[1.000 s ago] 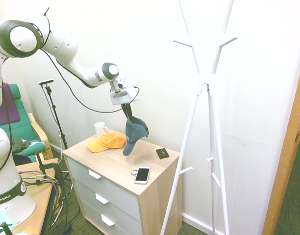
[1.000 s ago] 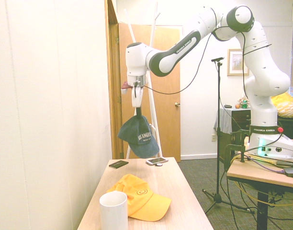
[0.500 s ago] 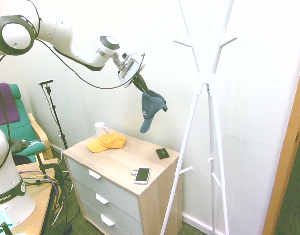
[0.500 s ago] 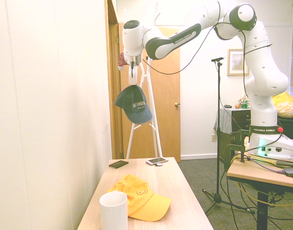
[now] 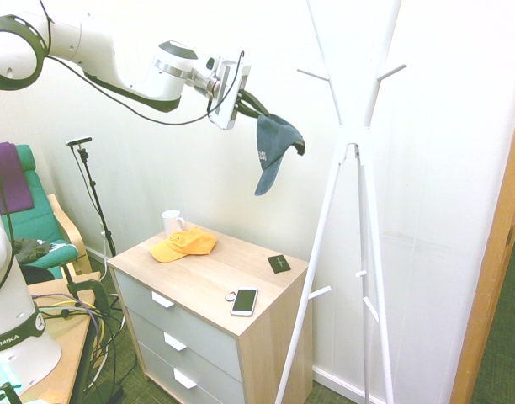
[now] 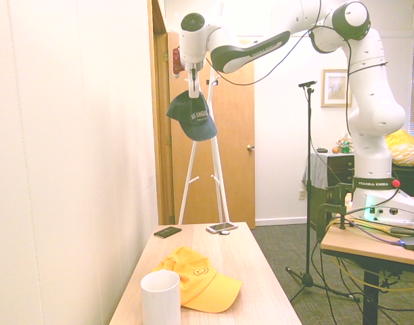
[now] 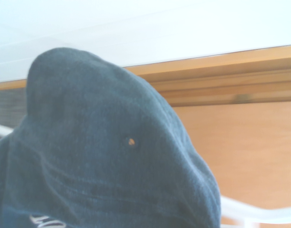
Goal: Hang the cap
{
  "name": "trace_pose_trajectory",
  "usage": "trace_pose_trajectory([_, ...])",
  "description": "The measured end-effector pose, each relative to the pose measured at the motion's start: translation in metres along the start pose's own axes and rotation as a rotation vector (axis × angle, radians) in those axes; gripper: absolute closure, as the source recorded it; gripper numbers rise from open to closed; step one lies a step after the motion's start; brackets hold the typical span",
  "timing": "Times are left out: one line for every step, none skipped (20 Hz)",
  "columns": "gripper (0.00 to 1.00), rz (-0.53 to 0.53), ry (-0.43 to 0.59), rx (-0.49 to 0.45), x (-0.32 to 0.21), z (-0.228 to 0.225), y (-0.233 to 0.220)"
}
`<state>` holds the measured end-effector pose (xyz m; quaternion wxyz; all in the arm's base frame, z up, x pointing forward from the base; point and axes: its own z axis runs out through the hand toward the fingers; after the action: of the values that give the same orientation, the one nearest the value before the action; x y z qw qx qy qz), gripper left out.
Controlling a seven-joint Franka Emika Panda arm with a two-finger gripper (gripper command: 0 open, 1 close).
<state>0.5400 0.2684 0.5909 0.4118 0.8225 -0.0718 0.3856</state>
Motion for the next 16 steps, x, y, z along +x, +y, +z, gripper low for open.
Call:
trace_pose_trajectory([1.00, 0.000, 0.013, -0.014, 0.008, -0.006, 0.011])
trace_pose_trajectory([1.00, -0.003, 0.026, -0.030, 0.016, -0.010, 0.021])
trace_pose_trajectory([1.00, -0.004, 0.039, -0.047, 0.023, -0.013, 0.030])
trace_pose_trajectory([1.00, -0.004, 0.047, -0.058, 0.030, -0.015, 0.038])
trace_pose_trajectory([1.00, -0.001, 0.055, -0.069, 0.036, -0.018, 0.045])
trace_pose_trajectory([1.00, 0.002, 0.062, -0.082, 0.042, -0.021, 0.052])
trace_pose_trajectory([1.00, 0.006, 0.068, -0.093, 0.047, -0.024, 0.059])
trace_pose_trajectory([1.00, 0.011, 0.072, -0.103, 0.052, -0.027, 0.066])
trace_pose_trajectory([1.00, 0.018, 0.078, -0.113, 0.057, -0.029, 0.075])
trace_pose_trajectory([1.00, 0.024, 0.082, -0.123, 0.062, -0.030, 0.084])
trace_pose_trajectory([1.00, 0.032, 0.085, -0.132, 0.066, -0.031, 0.094])
trace_pose_trajectory([1.00, 0.041, 0.086, -0.140, 0.070, -0.030, 0.103])
trace_pose_trajectory([1.00, 0.051, 0.088, -0.149, 0.074, -0.029, 0.112])
trace_pose_trajectory([1.00, 0.059, 0.087, -0.157, 0.077, -0.027, 0.122])
trace_pose_trajectory([1.00, 0.064, 0.086, -0.165, 0.080, -0.025, 0.131])
trace_pose_trajectory([1.00, 0.072, 0.084, -0.172, 0.083, -0.022, 0.139])
